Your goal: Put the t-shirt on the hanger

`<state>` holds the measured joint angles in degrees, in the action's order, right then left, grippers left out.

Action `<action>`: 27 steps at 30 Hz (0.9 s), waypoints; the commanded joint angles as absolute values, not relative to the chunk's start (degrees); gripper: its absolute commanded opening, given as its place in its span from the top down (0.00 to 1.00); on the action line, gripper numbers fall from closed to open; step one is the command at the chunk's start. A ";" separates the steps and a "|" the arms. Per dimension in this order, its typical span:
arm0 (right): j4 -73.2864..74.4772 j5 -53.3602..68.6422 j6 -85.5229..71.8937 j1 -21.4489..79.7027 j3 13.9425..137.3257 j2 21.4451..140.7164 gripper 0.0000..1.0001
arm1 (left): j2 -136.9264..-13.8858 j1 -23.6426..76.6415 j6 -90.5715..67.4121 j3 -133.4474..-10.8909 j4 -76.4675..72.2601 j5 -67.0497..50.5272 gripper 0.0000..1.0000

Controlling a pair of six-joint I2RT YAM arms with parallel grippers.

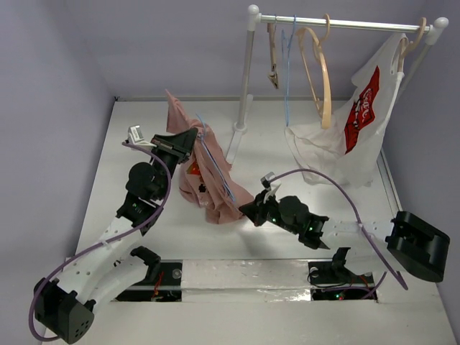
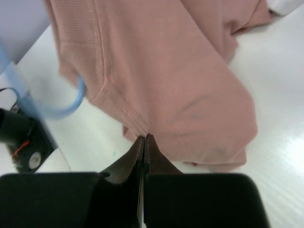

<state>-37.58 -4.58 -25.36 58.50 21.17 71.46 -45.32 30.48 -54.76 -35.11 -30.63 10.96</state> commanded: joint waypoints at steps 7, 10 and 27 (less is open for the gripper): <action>-24.10 -13.35 -27.95 67.50 20.92 59.70 1.00 | -50.27 27.86 -47.64 -41.40 -41.92 14.77 1.00; -19.60 -14.68 -27.60 68.73 21.71 53.54 1.00 | -49.92 27.86 -45.79 -38.76 -42.98 13.71 1.00; -11.51 -17.13 -28.30 75.41 38.58 66.16 1.00 | -47.56 27.86 -51.23 -29.45 -44.66 8.27 1.00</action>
